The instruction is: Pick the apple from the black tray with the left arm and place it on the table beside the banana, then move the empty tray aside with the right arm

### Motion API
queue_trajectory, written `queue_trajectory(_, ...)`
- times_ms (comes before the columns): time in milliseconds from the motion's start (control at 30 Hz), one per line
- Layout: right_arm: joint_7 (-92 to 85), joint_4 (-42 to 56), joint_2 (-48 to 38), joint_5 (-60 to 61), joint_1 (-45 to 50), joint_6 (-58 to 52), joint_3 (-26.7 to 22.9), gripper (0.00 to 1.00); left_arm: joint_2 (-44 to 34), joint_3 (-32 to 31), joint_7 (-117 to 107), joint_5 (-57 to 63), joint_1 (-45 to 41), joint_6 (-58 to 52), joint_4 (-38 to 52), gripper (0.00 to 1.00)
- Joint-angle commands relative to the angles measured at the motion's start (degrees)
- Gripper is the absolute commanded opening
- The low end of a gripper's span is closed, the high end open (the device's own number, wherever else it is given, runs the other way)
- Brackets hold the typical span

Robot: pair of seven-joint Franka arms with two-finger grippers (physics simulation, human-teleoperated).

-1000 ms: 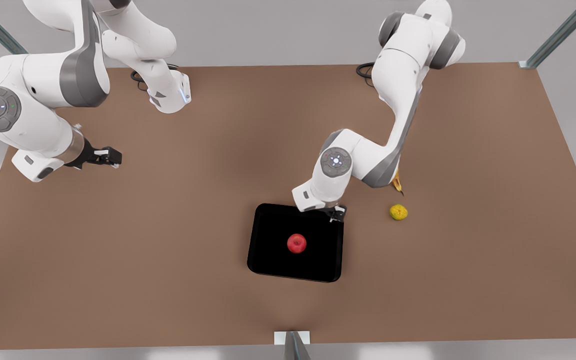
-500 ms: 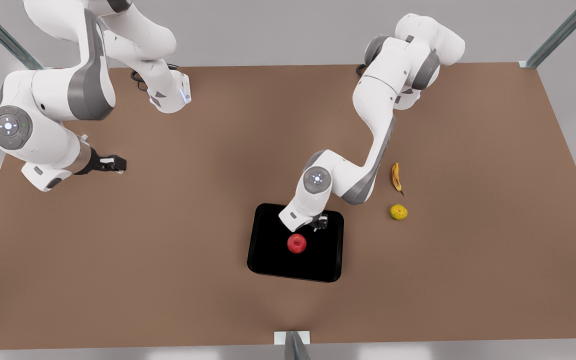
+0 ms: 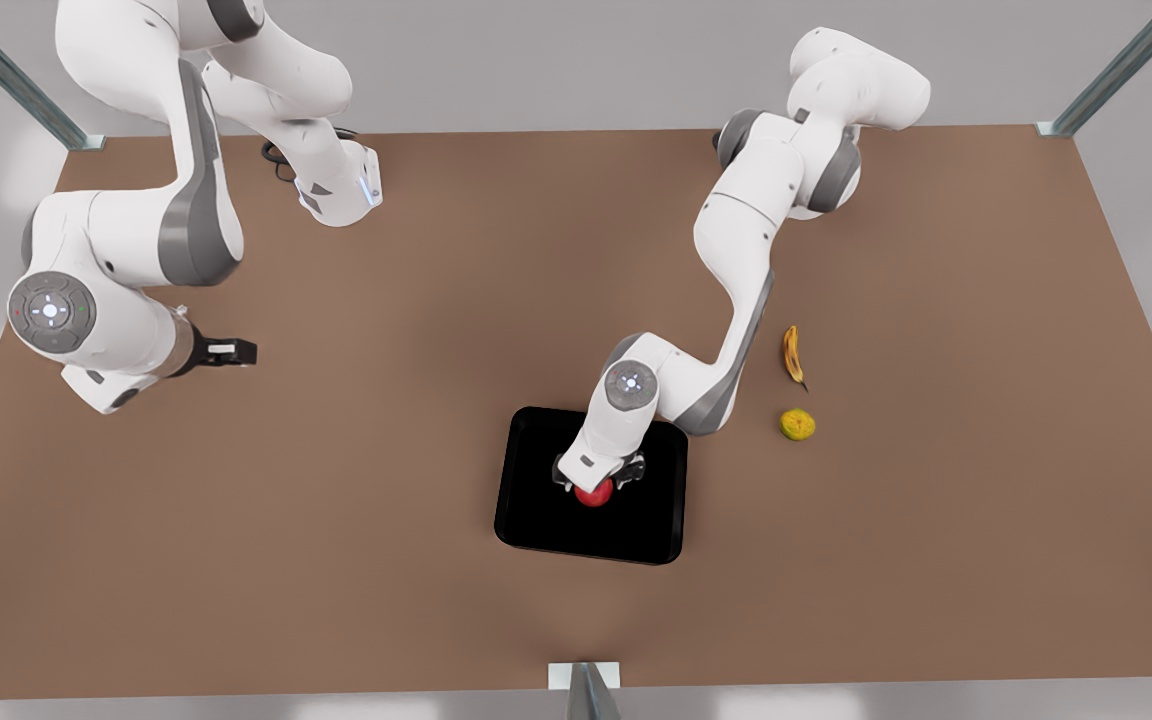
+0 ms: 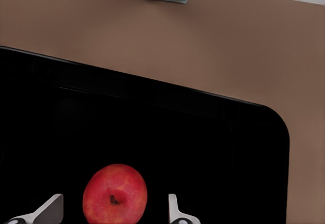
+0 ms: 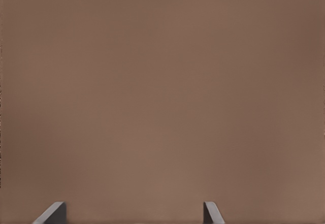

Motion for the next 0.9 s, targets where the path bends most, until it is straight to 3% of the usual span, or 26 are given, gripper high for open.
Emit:
queue_trajectory(0, 0.3, 0.0, -0.7, 0.4, 0.3, 4.0, 0.2, 0.99, 0.4, 0.0, -8.5, 0.1, 0.0, 2.9, 0.1, 1.00)
queue_trajectory(100, 0.2, -0.2, -1.9, 0.8, 0.4, 11.8, 0.3, 0.99, 1.0, -0.1, -8.5, 0.1, -0.1, 4.1, 0.1, 1.00)
queue_trajectory(200, 0.3, -6.9, -6.5, 3.7, 0.5, 22.0, 2.0, 0.99, 2.0, 0.0, -8.4, 0.1, -0.1, 5.3, 0.1, 1.00)
queue_trajectory(800, 0.3, -9.5, -8.1, 3.7, 0.5, 21.9, 2.6, 0.96, 2.4, -0.5, -7.6, 1.0, -0.5, 0.2, -0.7, 1.00)
queue_trajectory(867, 0.3, -9.5, -8.1, 3.7, 0.5, 21.8, 2.6, 1.00, 2.9, -0.4, -7.5, 1.0, -0.5, 0.6, -0.7, 1.00)
